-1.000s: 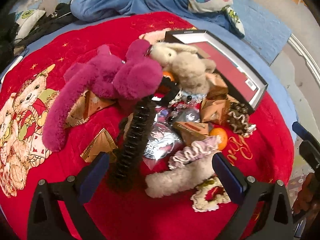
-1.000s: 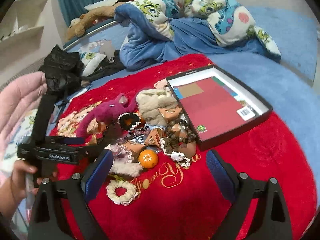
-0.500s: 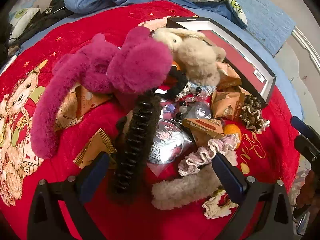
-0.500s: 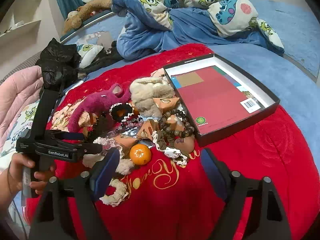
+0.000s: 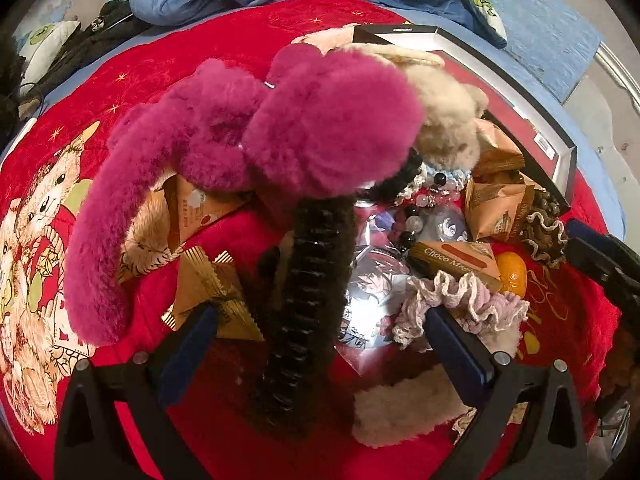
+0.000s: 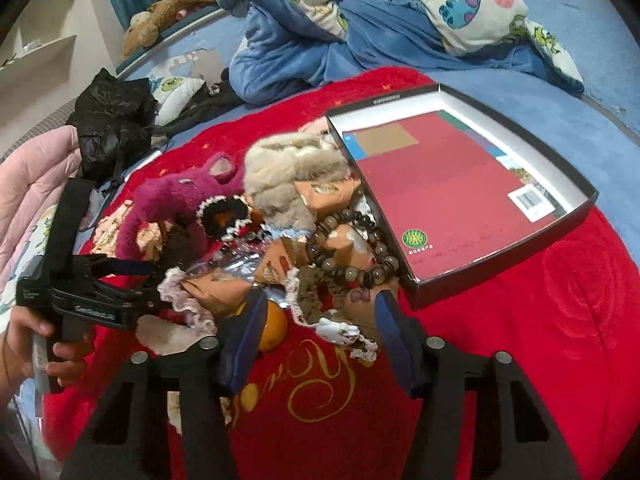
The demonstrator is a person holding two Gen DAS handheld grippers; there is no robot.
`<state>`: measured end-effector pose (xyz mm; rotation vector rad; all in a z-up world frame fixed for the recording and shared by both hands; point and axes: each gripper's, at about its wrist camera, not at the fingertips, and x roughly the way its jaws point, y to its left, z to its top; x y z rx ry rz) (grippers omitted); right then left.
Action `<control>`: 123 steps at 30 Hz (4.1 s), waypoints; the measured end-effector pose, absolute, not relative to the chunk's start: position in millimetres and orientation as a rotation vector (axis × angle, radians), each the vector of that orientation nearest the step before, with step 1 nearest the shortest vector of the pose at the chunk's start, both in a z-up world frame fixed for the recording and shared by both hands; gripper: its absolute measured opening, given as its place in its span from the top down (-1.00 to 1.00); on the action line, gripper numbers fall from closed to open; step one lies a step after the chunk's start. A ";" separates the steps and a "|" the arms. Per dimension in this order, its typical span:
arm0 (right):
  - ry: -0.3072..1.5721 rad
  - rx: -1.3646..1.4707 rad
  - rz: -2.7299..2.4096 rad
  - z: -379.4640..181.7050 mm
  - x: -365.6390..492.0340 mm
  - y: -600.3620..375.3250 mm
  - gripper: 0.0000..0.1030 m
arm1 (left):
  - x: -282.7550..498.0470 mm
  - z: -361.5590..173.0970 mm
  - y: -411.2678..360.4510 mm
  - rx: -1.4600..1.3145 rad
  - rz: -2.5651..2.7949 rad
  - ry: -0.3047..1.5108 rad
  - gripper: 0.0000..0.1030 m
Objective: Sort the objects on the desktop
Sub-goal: 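Grasp the brown bear keychain with left gripper while right gripper grasps brown knitted scrunchie, then carry the bear keychain and scrunchie with both grippers over the red tray in the black box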
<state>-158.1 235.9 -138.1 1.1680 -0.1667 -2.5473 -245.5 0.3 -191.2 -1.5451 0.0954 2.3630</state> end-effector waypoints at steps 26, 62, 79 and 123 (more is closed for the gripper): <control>-0.287 1.214 -2.423 -139.5 -150.7 226.6 0.79 | -213.5 -157.4 -11.8 -1.450 2.508 0.119 0.53; -0.270 1.260 -2.435 -140.1 -130.5 236.8 0.74 | -128.5 -170.8 -54.0 -1.599 2.503 0.071 -0.02; -0.285 1.319 -2.424 -157.6 -149.2 240.8 0.63 | -121.9 -169.6 -38.2 -1.550 2.346 0.170 -0.02; -0.332 1.335 -2.487 -162.5 -126.2 244.8 0.79 | -82.6 -178.5 -26.5 -1.486 2.552 -0.022 0.33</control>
